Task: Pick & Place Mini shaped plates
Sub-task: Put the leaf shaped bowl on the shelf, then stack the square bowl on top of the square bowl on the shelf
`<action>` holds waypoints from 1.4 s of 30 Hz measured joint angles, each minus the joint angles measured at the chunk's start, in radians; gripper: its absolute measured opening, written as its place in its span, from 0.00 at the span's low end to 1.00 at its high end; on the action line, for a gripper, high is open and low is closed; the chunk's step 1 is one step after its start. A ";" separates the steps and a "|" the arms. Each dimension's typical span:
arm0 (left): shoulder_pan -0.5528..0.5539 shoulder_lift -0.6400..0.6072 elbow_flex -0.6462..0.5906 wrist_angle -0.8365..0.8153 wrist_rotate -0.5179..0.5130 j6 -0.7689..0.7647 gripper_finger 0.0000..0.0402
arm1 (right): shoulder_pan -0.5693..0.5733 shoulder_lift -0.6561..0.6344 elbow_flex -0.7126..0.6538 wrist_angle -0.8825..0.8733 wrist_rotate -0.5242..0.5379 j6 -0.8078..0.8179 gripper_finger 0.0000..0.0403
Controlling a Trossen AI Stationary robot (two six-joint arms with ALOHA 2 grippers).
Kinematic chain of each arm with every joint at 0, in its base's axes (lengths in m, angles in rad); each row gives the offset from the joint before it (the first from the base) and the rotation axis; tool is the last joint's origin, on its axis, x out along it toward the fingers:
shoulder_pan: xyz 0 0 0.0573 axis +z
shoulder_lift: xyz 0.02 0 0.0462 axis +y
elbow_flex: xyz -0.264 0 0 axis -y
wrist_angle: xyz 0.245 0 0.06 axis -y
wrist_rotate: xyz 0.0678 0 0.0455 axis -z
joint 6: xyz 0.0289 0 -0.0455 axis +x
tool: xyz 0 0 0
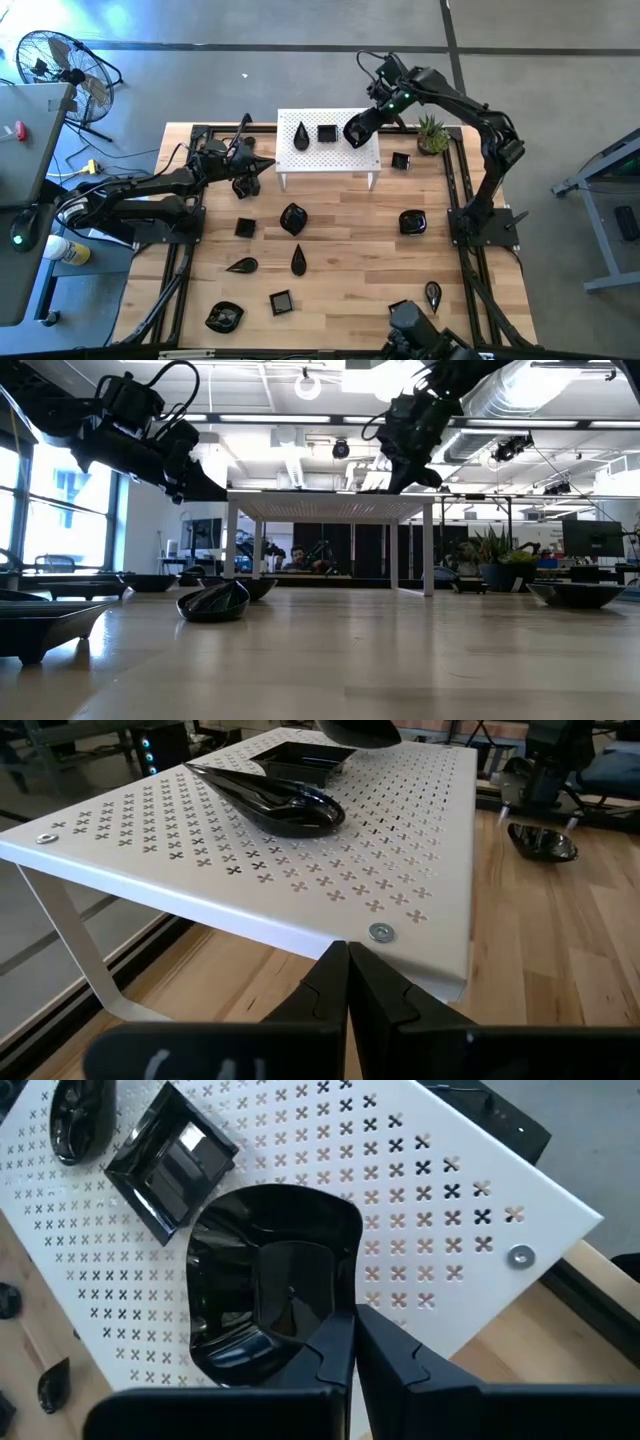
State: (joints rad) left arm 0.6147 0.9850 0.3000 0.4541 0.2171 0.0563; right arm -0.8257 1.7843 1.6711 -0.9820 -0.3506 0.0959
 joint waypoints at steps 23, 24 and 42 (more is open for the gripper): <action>0.000 0.000 0.000 0.000 0.000 0.000 0.00 | 0.003 -0.001 0.011 -0.008 0.033 -0.020 0.15; 0.000 0.000 0.000 0.000 0.000 0.000 0.00 | 0.006 -0.008 0.018 -0.010 0.049 -0.032 0.15; 0.000 -0.015 0.000 -0.068 0.038 -0.088 0.00 | 0.248 -0.670 -0.743 0.737 0.263 -0.097 0.02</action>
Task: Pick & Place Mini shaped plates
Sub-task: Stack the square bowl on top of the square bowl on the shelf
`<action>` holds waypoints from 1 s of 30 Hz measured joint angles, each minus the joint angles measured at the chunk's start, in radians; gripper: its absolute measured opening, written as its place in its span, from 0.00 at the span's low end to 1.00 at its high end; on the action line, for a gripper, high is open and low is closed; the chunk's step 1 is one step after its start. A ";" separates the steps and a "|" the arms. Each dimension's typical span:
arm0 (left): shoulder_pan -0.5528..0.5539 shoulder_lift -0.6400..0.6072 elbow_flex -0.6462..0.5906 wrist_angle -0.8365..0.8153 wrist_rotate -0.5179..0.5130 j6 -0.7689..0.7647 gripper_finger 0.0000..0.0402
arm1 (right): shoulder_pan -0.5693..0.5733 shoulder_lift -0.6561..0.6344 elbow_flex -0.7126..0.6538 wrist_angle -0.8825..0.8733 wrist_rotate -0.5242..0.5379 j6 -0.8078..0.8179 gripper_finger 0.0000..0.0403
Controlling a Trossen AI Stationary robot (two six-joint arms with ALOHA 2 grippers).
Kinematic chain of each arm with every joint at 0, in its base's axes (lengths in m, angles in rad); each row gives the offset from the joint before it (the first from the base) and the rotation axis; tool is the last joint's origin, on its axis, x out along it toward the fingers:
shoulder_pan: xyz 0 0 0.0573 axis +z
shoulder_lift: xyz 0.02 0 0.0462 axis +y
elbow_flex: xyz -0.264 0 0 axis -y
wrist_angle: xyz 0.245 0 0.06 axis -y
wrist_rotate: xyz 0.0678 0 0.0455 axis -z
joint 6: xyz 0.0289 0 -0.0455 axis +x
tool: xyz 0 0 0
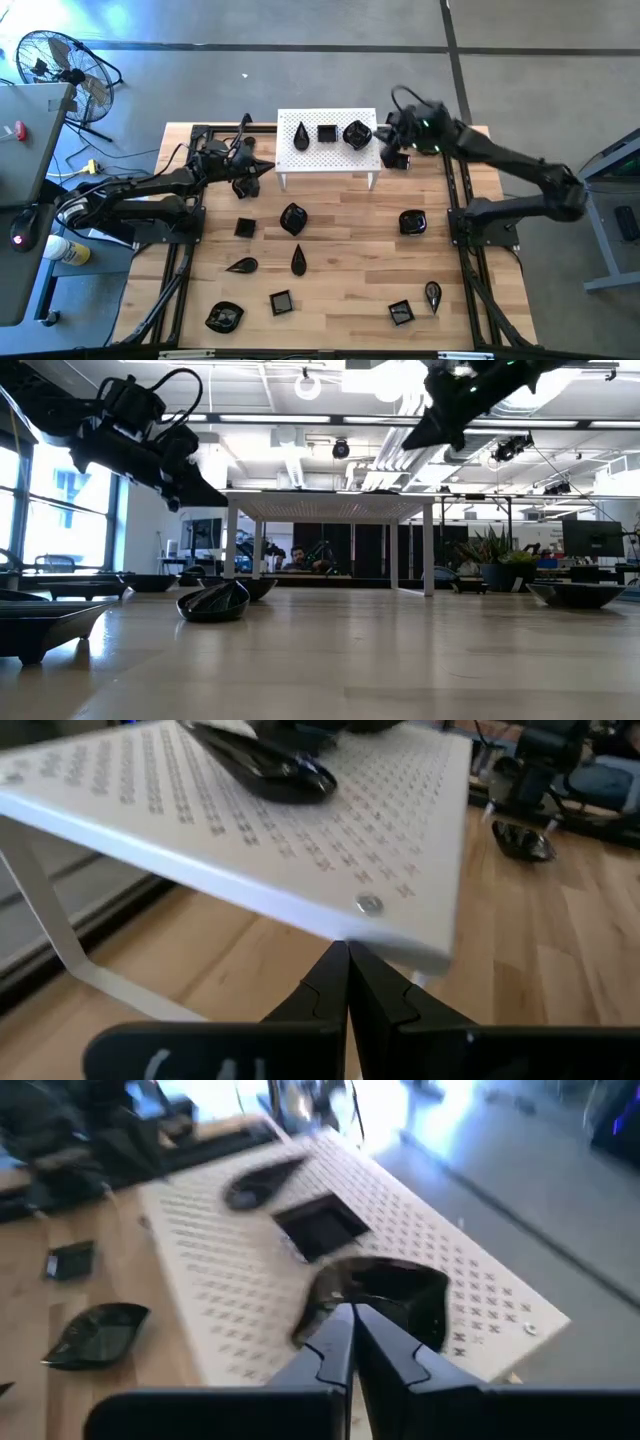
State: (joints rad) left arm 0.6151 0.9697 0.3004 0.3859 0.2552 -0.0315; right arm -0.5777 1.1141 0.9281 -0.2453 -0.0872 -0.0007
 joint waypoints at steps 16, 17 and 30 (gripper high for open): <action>-0.001 -0.364 0.000 -0.563 0.090 -0.047 0.00 | 0.191 -0.274 -0.307 0.230 0.104 0.000 0.00; -0.005 -0.363 0.000 -0.572 0.091 -0.061 0.00 | 0.195 -0.273 -0.314 0.235 0.104 0.000 0.00; -0.270 -0.293 0.109 -0.812 -0.093 -0.138 0.10 | 0.208 -0.272 -0.330 0.271 0.104 -0.026 0.00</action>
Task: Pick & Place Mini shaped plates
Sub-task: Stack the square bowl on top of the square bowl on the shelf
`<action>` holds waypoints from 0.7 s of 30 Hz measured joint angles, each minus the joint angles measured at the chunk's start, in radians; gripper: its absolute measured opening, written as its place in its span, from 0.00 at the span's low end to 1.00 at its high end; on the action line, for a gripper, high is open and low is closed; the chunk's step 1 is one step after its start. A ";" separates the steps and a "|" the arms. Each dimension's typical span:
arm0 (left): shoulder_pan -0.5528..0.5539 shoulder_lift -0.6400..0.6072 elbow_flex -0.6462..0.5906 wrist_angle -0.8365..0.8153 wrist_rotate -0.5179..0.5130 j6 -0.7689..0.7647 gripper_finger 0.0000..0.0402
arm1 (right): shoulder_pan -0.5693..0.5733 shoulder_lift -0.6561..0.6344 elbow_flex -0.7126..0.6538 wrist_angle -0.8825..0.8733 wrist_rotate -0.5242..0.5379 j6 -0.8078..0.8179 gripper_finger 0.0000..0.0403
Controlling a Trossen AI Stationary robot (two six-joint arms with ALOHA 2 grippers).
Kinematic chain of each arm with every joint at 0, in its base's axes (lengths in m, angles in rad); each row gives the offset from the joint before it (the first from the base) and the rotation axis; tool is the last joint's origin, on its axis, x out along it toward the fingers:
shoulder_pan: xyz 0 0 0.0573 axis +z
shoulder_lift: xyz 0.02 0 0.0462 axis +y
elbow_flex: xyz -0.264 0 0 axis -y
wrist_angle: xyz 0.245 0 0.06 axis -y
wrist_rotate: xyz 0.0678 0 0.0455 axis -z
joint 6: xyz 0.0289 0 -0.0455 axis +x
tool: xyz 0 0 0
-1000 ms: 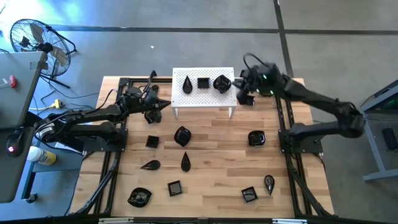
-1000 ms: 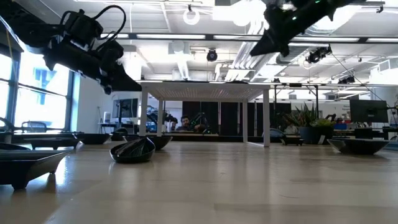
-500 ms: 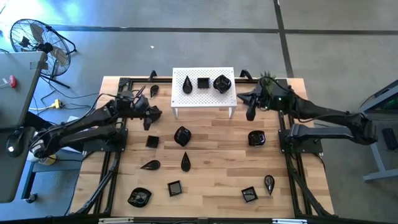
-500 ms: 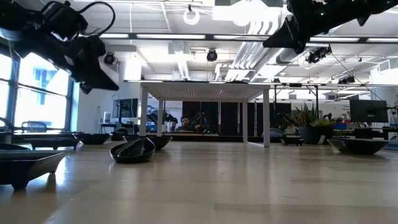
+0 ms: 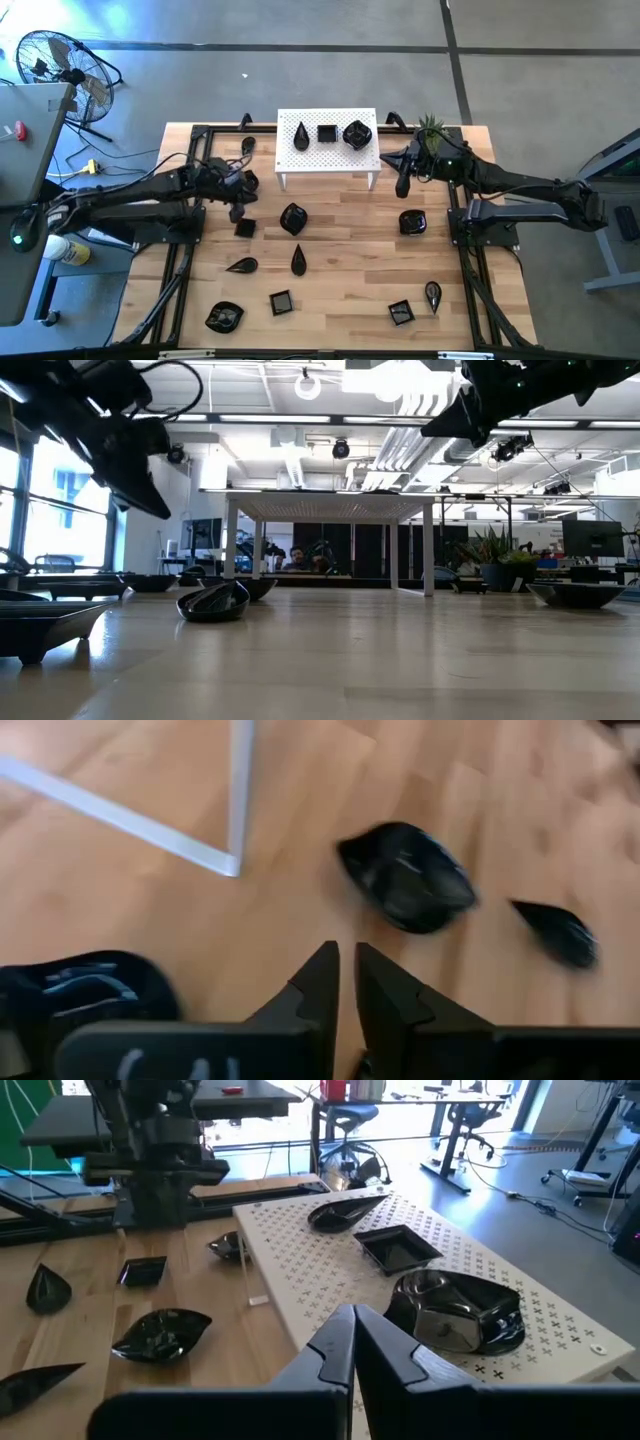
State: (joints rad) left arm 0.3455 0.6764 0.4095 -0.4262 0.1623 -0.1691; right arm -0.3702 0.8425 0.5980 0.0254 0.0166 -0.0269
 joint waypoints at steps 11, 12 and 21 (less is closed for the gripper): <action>-0.294 0.158 0.073 -0.139 -0.038 -0.089 0.18 | 0.000 0.000 0.000 0.000 0.000 -0.008 0.02; -0.320 0.176 0.073 -0.147 -0.041 -0.097 0.18 | 0.000 0.000 0.000 0.000 0.000 -0.008 0.01; -0.516 0.323 0.073 -0.172 -0.163 -0.176 0.18 | 0.000 0.000 0.000 -0.001 -0.002 -0.022 0.02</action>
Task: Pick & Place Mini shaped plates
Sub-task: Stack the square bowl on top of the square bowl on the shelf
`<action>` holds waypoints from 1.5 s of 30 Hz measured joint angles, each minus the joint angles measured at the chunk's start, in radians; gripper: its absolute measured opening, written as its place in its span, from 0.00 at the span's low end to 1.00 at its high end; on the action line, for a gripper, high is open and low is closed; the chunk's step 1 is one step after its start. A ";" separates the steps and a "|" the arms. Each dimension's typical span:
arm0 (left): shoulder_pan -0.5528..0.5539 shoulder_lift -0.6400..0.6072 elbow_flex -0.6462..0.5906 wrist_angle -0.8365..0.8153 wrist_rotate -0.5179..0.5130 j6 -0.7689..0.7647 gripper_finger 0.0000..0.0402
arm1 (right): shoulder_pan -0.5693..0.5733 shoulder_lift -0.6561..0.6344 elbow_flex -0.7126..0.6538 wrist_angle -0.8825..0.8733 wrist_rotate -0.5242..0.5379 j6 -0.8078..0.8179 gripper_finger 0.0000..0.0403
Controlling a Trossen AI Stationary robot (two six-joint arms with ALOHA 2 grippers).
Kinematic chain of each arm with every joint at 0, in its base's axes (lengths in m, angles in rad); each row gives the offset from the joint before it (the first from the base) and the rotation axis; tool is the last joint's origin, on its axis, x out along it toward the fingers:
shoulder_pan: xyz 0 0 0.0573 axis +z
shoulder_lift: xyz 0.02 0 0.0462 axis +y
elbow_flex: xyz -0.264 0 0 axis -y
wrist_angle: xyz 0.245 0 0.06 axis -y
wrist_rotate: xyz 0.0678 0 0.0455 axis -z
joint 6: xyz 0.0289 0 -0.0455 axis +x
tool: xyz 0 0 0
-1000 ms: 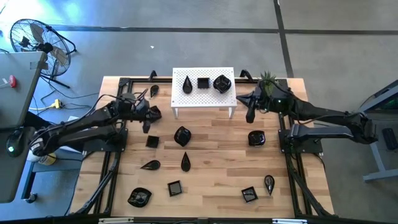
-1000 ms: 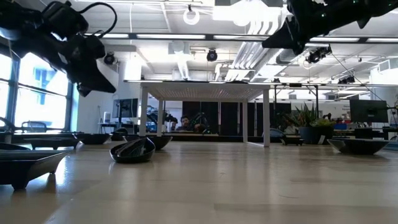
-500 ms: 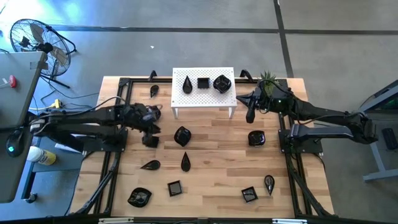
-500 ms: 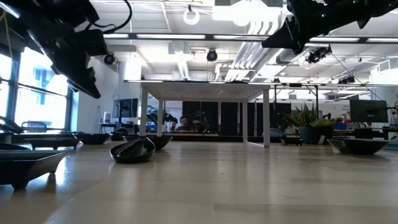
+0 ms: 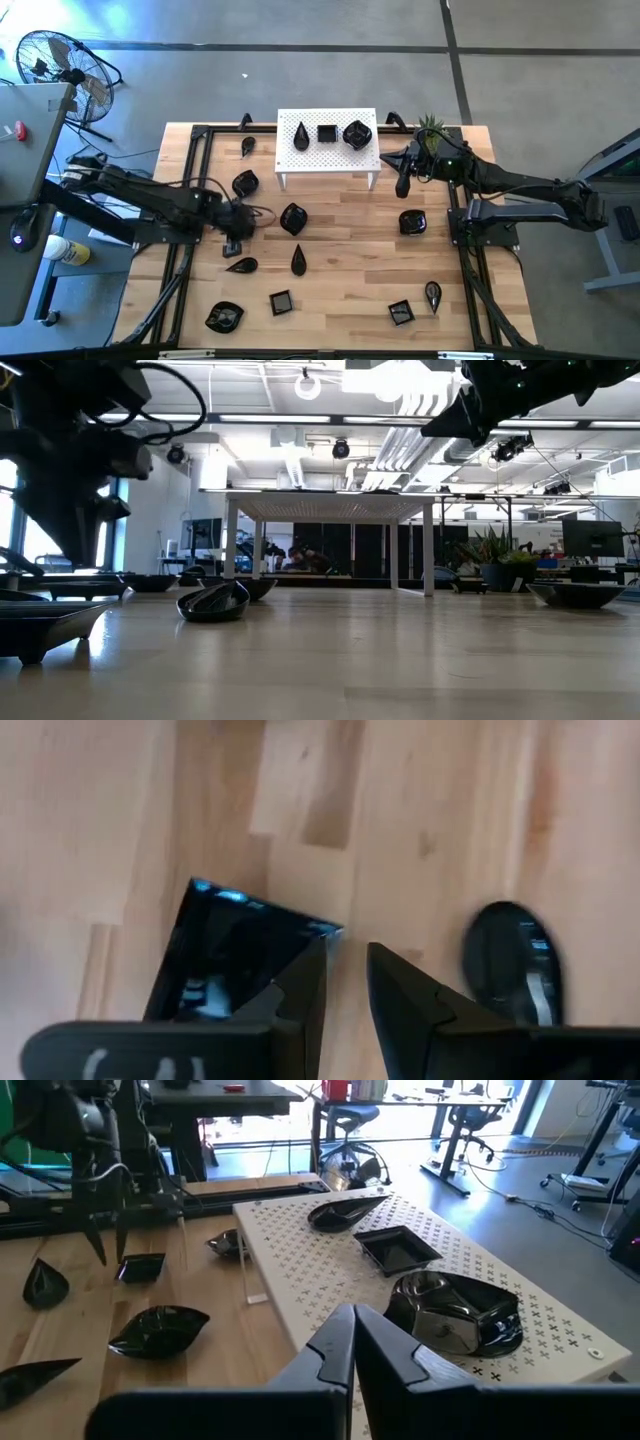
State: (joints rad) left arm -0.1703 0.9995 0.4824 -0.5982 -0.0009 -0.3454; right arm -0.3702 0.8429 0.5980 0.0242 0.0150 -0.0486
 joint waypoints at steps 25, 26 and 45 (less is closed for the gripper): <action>-0.107 0.150 0.045 -0.065 -0.145 -0.023 0.03 | 0.000 0.000 0.000 -0.001 -0.007 -0.005 0.01; -0.107 0.150 0.058 -0.076 -0.145 -0.018 0.02 | 0.000 0.000 0.000 -0.001 -0.007 -0.005 0.01; 0.005 0.150 0.680 -0.271 -0.228 0.213 0.00 | 0.000 0.000 0.000 -0.001 -0.008 -0.013 0.01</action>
State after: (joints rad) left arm -0.1655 1.1496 1.1621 -0.8694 -0.2290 -0.1328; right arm -0.3706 0.8429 0.5980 0.0231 0.0074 -0.0612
